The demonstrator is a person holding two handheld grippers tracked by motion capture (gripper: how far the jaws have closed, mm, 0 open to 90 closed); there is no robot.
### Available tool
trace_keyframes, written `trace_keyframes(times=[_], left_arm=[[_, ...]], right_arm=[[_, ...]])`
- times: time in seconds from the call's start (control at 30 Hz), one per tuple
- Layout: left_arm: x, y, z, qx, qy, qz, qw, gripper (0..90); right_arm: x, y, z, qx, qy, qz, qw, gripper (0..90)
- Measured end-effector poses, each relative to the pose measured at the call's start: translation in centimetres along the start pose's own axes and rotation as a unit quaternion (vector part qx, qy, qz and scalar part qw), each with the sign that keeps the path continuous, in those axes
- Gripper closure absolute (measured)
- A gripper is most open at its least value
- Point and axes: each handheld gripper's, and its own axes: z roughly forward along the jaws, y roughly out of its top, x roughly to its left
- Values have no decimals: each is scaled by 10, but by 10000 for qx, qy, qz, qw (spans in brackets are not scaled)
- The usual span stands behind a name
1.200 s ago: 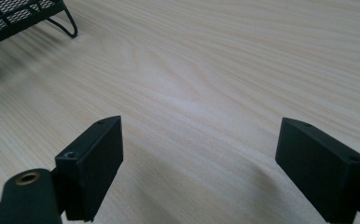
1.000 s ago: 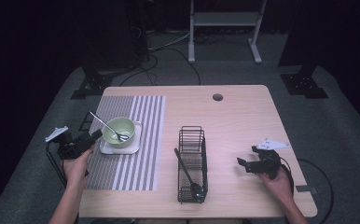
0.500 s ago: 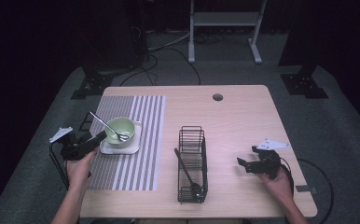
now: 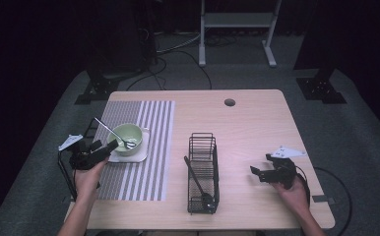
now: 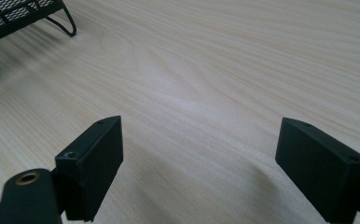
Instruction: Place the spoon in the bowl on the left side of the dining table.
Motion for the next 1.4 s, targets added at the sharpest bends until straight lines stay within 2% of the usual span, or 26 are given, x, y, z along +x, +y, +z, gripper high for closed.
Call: trace_keyframes(times=[0.13, 0.23, 0.73, 1.17, 1.4], left_arm=[[-3, -1, 0, 25, -71, 3, 10000, 170], [-6, -2, 0, 74, -50, 46, 9999, 117], [-17, -12, 3, 200, -156, 201, 9995, 102], [-36, -17, 8, 284, -331, 399, 9983, 102], [-46, -18, 8, 252, -424, 513, 9975, 102]], right_arm=[[0, 0, 0, -2, -4, 0, 10000, 140], [0, 0, 0, 4, -4, -1, 10000, 140], [0, 0, 0, 2, -14, -10, 10000, 140], [0, 0, 0, -1, -11, -5, 10000, 140], [0, 0, 0, 3, -4, -1, 10000, 140]])
